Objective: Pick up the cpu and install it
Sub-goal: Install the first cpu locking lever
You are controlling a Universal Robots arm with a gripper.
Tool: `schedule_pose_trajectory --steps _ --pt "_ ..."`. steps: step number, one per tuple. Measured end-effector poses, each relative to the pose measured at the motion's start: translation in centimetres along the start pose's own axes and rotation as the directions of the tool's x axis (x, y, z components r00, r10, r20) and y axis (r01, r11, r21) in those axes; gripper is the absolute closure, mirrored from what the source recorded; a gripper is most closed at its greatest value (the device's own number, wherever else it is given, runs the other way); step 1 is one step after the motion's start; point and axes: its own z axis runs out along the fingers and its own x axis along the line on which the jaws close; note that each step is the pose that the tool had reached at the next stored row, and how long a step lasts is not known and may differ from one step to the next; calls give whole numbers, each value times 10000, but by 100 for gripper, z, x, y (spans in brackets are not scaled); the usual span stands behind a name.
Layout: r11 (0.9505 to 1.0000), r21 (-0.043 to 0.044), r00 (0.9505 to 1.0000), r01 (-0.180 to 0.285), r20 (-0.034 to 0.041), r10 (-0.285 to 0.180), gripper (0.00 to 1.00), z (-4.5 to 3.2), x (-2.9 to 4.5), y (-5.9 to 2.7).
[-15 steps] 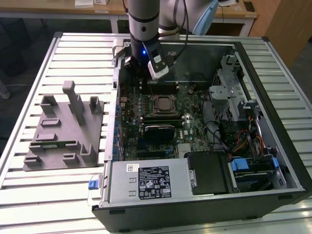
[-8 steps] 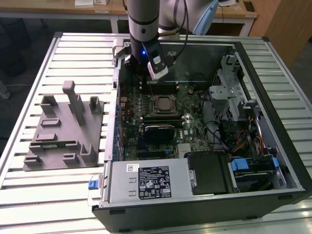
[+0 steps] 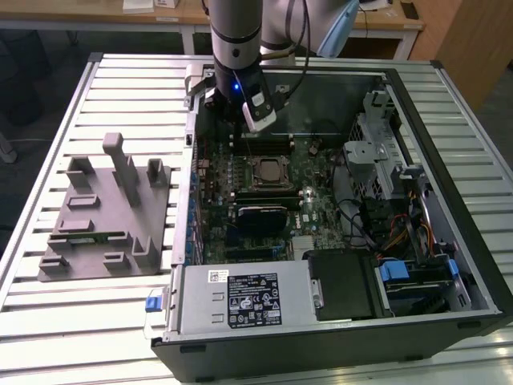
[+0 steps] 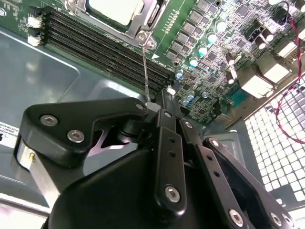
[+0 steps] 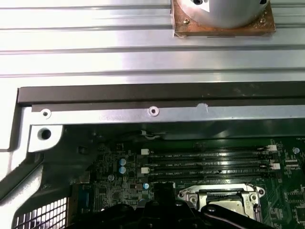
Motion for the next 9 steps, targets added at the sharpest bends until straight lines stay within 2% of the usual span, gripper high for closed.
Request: schedule_pose_trajectory --steps 3,9 --pt "10000 0 10000 -2 0 2 89 -1 -12 0" --pt "10000 11 10000 -26 2 26 89 2 -131 5"
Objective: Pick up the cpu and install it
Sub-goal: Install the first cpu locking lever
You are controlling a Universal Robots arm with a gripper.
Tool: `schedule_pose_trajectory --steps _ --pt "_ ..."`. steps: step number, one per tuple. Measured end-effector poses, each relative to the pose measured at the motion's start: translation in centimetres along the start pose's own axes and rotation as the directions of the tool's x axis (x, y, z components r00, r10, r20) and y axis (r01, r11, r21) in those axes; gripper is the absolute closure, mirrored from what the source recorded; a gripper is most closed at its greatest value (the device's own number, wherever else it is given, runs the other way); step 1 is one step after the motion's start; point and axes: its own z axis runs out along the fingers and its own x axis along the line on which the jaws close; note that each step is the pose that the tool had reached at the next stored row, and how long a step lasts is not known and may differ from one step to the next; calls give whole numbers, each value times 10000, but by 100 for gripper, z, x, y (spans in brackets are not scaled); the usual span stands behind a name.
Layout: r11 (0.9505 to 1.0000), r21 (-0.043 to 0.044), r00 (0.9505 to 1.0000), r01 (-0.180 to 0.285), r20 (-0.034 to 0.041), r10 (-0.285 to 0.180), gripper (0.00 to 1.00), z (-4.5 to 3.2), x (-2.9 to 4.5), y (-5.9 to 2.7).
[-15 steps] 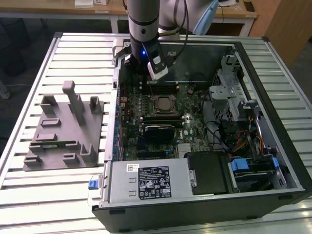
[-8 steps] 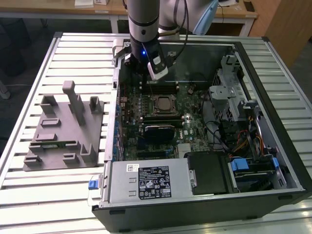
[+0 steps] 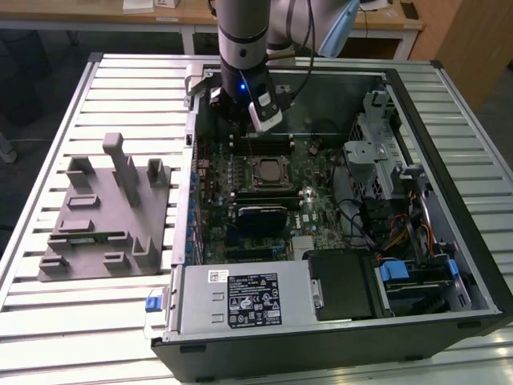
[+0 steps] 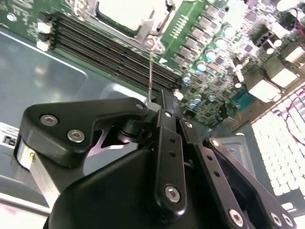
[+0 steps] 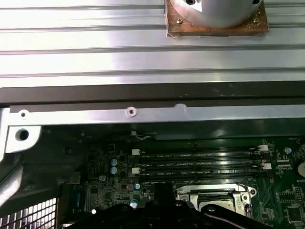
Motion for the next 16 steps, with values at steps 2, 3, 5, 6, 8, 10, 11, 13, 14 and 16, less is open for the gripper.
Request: schedule_pose_trajectory --steps 2,3,5,6,8,10,11,13,14,16 --pt "10000 8 10000 -11 2 11 89 1 -41 2" --pt "10000 14 10000 -17 3 17 89 1 -60 3" --pt "10000 30 10000 -33 9 33 89 2 -103 5" --pt "10000 39 10000 -43 12 43 89 2 -125 6" --pt "10000 58 10000 -56 17 56 89 3 -163 8" --pt "10000 73 10000 -65 20 65 89 4 -194 9" --pt "9999 79 10000 -69 22 69 89 4 -207 10" --pt "9999 82 10000 -73 22 73 89 4 -215 10" --pt "9999 81 10000 -74 23 74 89 4 -216 10" --pt "9999 82 10000 -73 22 73 89 4 -218 10"
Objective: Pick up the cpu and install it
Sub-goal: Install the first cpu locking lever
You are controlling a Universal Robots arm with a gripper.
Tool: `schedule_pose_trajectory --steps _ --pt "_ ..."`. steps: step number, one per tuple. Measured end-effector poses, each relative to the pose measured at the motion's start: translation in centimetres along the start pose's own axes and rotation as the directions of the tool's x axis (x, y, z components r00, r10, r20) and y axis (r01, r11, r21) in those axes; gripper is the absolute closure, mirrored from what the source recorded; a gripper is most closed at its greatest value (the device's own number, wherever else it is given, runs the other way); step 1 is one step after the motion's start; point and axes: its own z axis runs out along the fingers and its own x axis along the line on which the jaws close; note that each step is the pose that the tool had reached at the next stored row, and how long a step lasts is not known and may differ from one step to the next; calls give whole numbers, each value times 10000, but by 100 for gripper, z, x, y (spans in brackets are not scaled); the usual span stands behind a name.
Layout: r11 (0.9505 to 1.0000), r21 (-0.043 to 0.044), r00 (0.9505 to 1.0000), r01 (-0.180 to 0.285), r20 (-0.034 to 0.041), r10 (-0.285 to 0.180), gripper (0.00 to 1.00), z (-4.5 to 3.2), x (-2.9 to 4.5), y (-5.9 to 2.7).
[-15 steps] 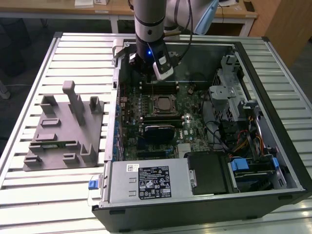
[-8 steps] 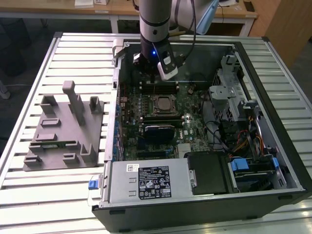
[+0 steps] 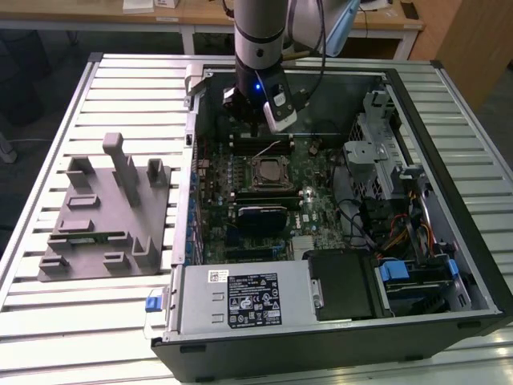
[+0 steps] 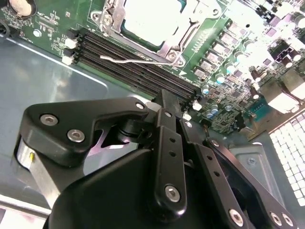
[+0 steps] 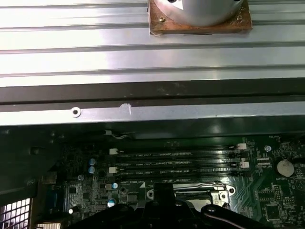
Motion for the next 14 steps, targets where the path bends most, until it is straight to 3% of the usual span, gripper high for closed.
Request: schedule_pose_trajectory --steps 1,3,5,7,9,12,14 --pt "10000 12 10000 -1 9 1 89 0 1 0" --pt "9998 202 9999 -32 98 30 89 0 8 0" --pt "9991 412 9997 -132 234 122 89 0 8 0" --pt "9982 552 9990 -241 381 221 89 1 8 0" --pt "9977 593 9981 -326 542 294 89 4 9 -2" --pt "9972 584 9962 -465 761 420 89 16 8 -5" --pt "9966 575 9950 -588 837 538 89 32 8 -9"
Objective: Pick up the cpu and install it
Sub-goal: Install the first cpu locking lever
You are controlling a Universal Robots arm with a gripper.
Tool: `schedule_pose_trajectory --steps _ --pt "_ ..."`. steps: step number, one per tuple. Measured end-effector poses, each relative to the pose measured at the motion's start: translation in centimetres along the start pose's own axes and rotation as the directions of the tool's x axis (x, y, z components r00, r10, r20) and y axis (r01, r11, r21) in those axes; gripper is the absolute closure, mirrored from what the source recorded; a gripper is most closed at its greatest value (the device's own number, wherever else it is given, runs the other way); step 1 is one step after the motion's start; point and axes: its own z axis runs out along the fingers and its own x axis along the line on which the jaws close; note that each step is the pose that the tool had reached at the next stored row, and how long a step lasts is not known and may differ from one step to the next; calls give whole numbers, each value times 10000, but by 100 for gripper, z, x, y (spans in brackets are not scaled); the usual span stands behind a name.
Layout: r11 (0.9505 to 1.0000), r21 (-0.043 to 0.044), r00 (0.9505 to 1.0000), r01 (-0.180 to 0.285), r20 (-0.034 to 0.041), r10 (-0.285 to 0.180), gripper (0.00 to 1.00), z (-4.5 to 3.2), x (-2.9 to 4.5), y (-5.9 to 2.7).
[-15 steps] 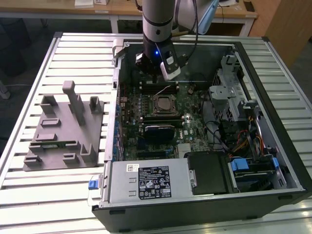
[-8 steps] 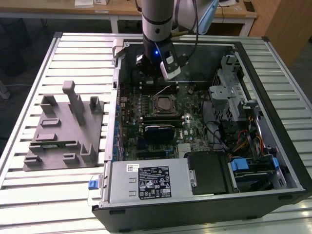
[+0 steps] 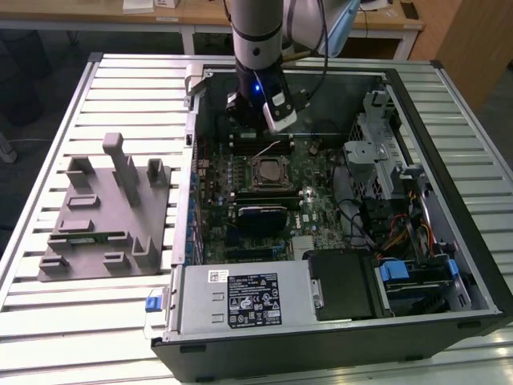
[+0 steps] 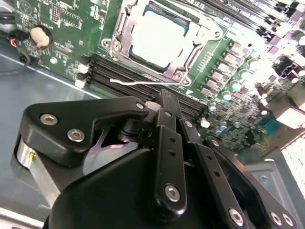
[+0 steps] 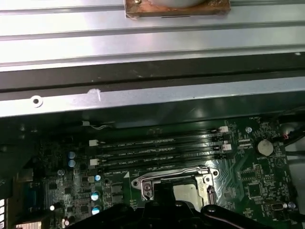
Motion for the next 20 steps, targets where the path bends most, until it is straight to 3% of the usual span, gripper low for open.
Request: schedule_pose_trajectory --steps 4,8,15,20 --pt "9987 -28 9986 -517 103 517 89 67 3 -13" --pt "9968 -27 9967 -796 156 797 89 101 -9 -18" --pt "9947 -17 9945 -1024 212 1024 89 159 -59 -22" --pt "9942 -44 9936 -1077 337 1078 89 201 -66 -29"
